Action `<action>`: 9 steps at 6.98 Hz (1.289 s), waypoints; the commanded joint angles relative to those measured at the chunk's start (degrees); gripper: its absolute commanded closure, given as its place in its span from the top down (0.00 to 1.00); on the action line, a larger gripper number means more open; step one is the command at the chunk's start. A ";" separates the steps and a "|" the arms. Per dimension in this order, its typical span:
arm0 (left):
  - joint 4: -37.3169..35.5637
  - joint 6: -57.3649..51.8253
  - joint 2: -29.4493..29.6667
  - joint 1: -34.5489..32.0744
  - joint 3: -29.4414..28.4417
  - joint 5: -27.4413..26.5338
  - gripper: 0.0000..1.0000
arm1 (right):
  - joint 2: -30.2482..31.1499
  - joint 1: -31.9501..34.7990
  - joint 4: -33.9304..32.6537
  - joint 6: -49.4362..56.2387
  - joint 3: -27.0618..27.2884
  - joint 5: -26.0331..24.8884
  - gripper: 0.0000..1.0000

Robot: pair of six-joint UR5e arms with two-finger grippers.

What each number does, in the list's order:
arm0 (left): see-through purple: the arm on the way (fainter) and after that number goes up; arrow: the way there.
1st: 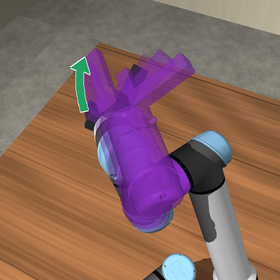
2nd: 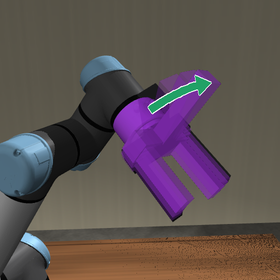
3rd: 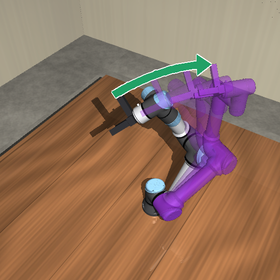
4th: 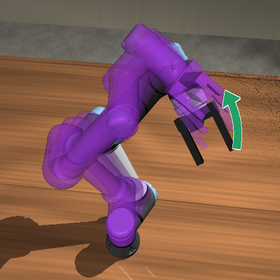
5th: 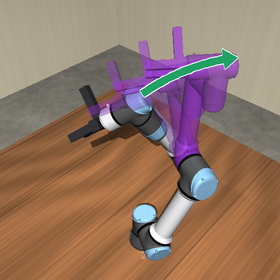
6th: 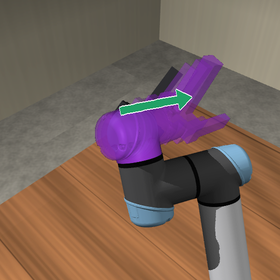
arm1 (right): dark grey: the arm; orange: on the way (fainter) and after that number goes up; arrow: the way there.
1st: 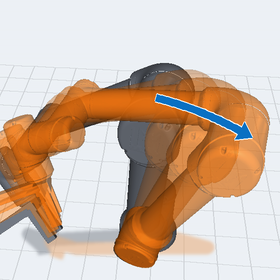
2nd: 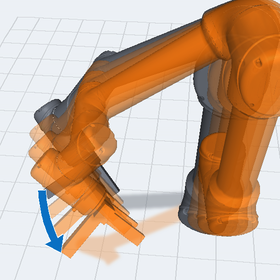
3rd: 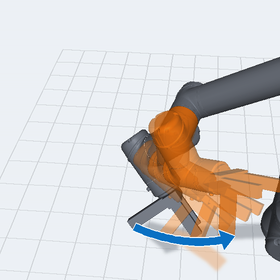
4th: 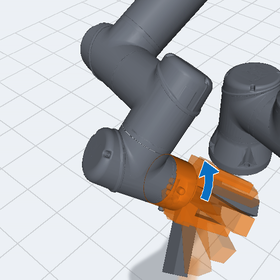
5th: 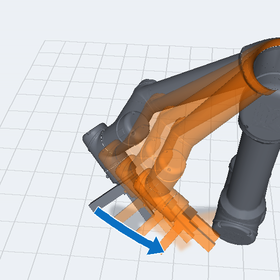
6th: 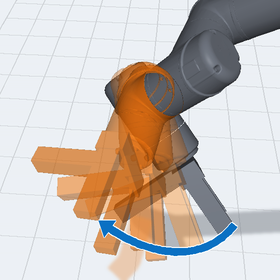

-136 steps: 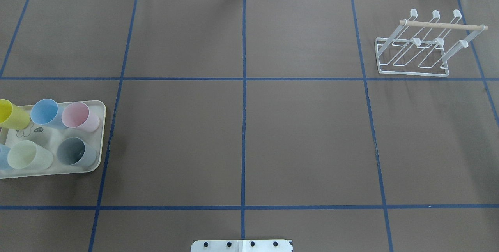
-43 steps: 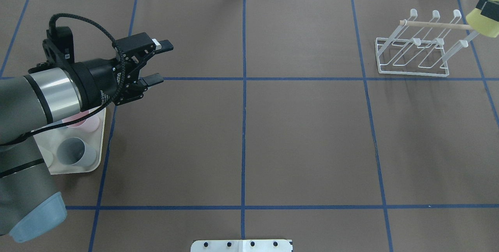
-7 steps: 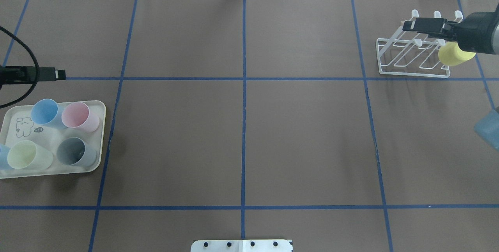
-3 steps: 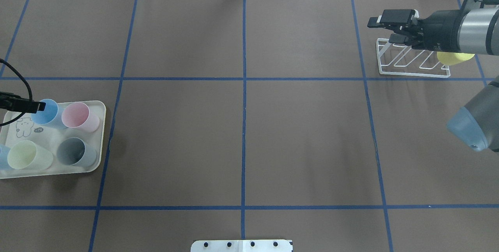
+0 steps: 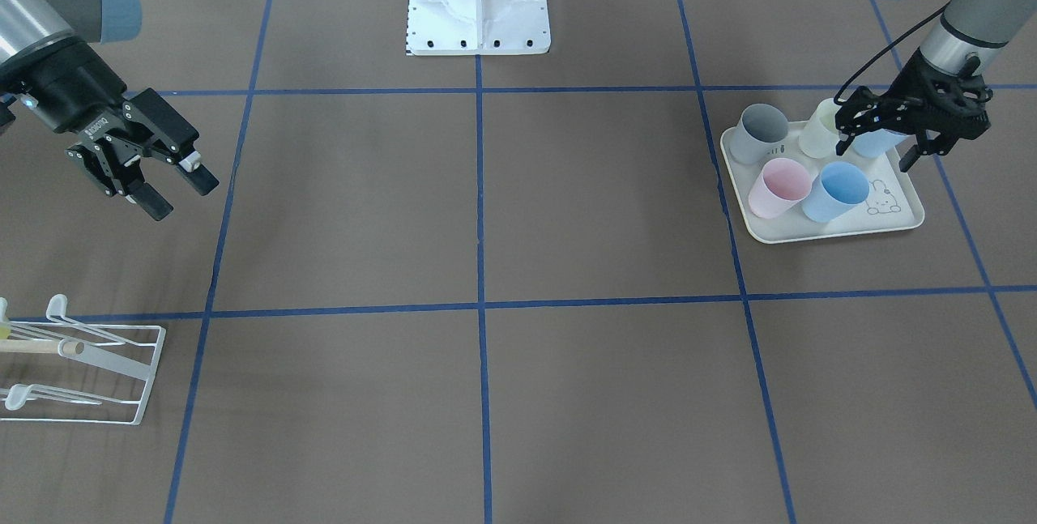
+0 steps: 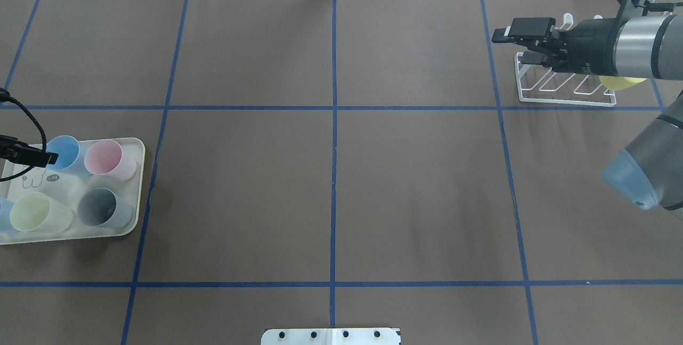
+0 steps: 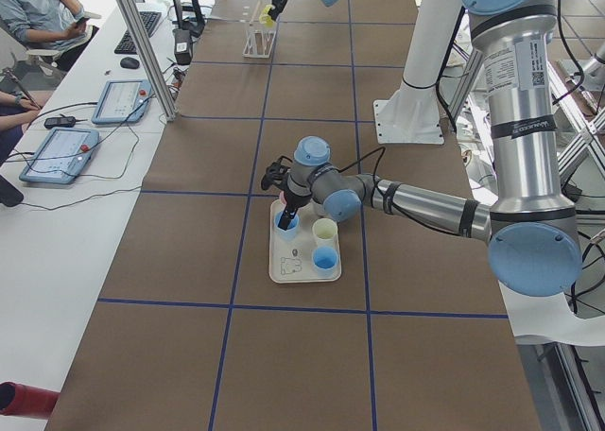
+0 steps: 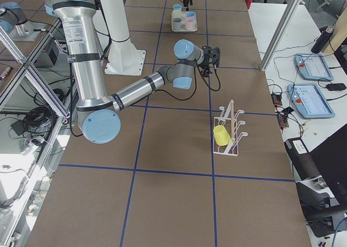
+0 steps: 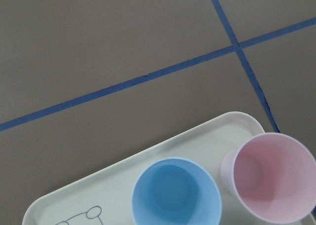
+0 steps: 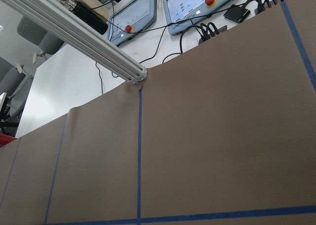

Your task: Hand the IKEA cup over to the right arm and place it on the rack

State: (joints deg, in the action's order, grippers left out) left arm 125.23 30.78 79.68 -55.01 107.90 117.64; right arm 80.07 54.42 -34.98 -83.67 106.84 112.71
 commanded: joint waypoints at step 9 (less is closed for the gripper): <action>0.28 -0.63 5.13 0.52 -7.97 0.05 0.75 | -0.97 -0.63 -0.09 -0.35 -0.14 -0.03 1.00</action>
State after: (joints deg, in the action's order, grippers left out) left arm 125.50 30.15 84.34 -54.54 100.49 117.68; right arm 79.10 53.86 -35.07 -84.02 106.70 112.68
